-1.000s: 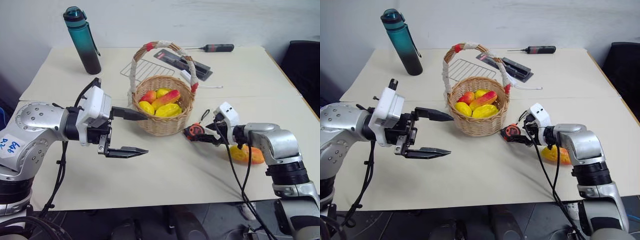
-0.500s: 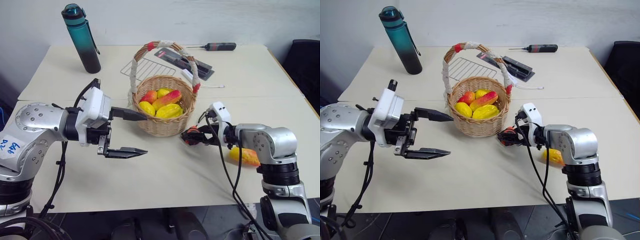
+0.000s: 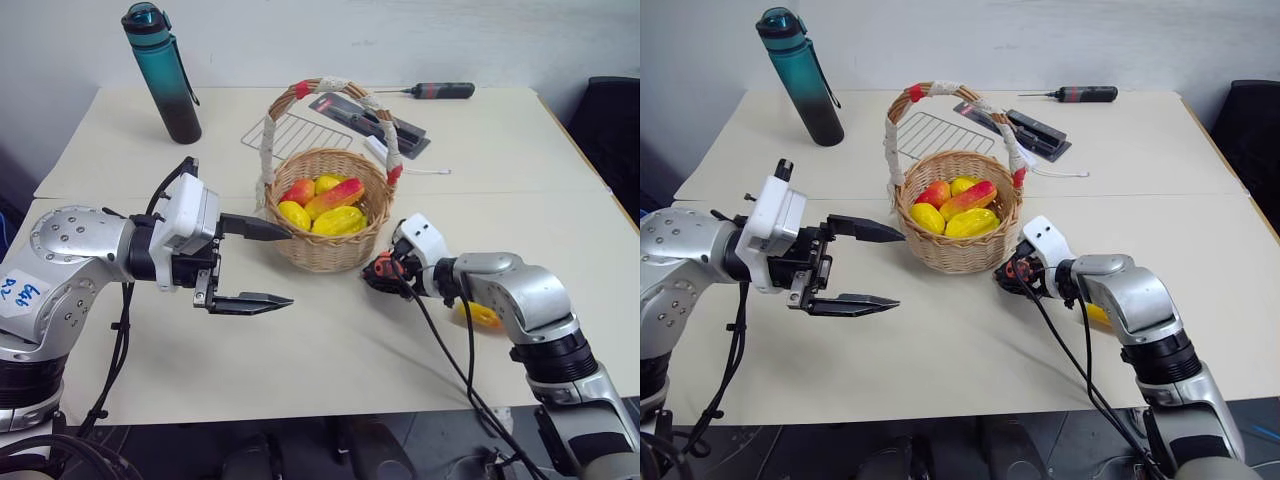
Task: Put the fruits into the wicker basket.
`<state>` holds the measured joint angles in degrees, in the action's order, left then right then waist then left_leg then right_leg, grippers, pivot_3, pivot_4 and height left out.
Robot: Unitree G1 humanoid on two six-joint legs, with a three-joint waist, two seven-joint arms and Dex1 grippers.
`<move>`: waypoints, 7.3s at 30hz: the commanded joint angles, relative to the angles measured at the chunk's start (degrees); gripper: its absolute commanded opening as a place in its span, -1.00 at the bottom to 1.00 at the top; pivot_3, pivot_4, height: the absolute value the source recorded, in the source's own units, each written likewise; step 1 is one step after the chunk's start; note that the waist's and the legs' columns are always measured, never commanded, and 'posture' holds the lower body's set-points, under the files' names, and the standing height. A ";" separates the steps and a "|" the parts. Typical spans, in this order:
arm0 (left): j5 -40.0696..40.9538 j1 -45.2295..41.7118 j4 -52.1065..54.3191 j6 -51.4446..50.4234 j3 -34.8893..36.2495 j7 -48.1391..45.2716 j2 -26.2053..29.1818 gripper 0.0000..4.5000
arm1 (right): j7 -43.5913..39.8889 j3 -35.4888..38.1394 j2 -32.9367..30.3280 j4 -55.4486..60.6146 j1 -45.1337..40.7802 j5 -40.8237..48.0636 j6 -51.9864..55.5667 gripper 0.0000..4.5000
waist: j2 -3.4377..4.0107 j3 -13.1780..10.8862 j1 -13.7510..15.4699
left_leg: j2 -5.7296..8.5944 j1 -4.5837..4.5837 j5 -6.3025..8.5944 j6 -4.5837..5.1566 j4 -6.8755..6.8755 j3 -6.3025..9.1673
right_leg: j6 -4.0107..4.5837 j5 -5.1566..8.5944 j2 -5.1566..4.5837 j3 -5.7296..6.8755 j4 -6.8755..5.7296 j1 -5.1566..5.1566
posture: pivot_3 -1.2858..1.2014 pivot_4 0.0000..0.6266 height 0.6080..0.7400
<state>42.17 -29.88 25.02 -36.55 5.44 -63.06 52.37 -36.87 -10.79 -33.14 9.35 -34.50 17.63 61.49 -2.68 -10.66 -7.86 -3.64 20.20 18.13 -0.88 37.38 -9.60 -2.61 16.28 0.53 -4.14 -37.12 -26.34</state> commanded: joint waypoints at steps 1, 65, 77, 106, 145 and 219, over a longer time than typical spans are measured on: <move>-0.07 -0.67 0.81 1.02 0.67 0.23 -0.32 1.00 | -1.39 0.69 -1.08 1.67 0.96 0.83 -0.53 0.54 | 0.00 0.00 0.01 | 0.00 0.01 0.00 0.00 0.00 0.00 | 0.00 0.00 0.00 0.00 0.00 -0.01 | 0.03 -0.52 1.00; -12.30 26.25 -11.03 -4.86 27.80 24.80 -1.99 1.00 | -24.67 16.55 -17.81 18.93 -1.43 31.19 -16.74 0.99 | -0.05 -0.43 3.48 | 0.71 0.33 -0.06 0.30 -0.11 1.30 | -0.02 -0.13 -0.33 0.10 0.24 -0.14 | 0.03 -0.52 1.00; -20.00 10.11 -28.66 4.12 10.68 25.24 -8.42 1.00 | -21.08 15.43 -16.87 19.12 -1.04 30.44 -16.39 0.99 | -0.05 -0.42 3.06 | 0.70 0.39 -0.03 0.33 -0.04 1.30 | -0.08 -0.16 -0.32 0.16 0.12 -0.17 | 0.03 -0.52 1.00; -11.80 -19.74 -12.09 -6.80 -7.51 22.28 -18.26 0.10 | -7.62 23.13 -17.30 23.53 4.91 33.14 -11.92 1.00 | -0.07 -0.43 4.68 | 0.94 0.52 -0.20 0.49 0.77 1.62 | -0.34 -0.31 -0.35 0.13 -0.29 0.10 | 0.03 -0.52 1.00; 1.06 -12.68 -3.78 -3.98 -3.63 -11.02 -5.55 0.98 | -33.05 46.20 -32.14 7.16 52.50 -1.81 -44.59 1.00 | -0.05 -0.48 4.58 | 0.84 0.00 -0.06 1.02 0.62 2.33 | -0.24 -0.62 -0.27 0.73 1.10 1.54 | 0.03 -0.52 1.00; -0.66 -13.41 -7.74 -2.30 -0.19 -0.48 -3.95 1.00 | 21.23 16.93 13.53 4.29 -3.06 6.73 -18.41 0.98 | -0.02 -0.51 2.75 | 0.87 0.99 -0.75 -0.05 0.64 2.59 | 0.17 -0.38 -0.20 0.74 -0.61 -0.21 | 0.03 -0.52 1.00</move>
<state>41.34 -42.52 16.77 -39.34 4.59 -63.95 48.33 -15.95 6.38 -19.72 14.37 -35.68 26.34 47.51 -2.69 -11.17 -5.10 -2.77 21.22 17.38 -0.92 38.03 -7.01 -2.44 15.90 0.32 -3.40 -37.73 -26.56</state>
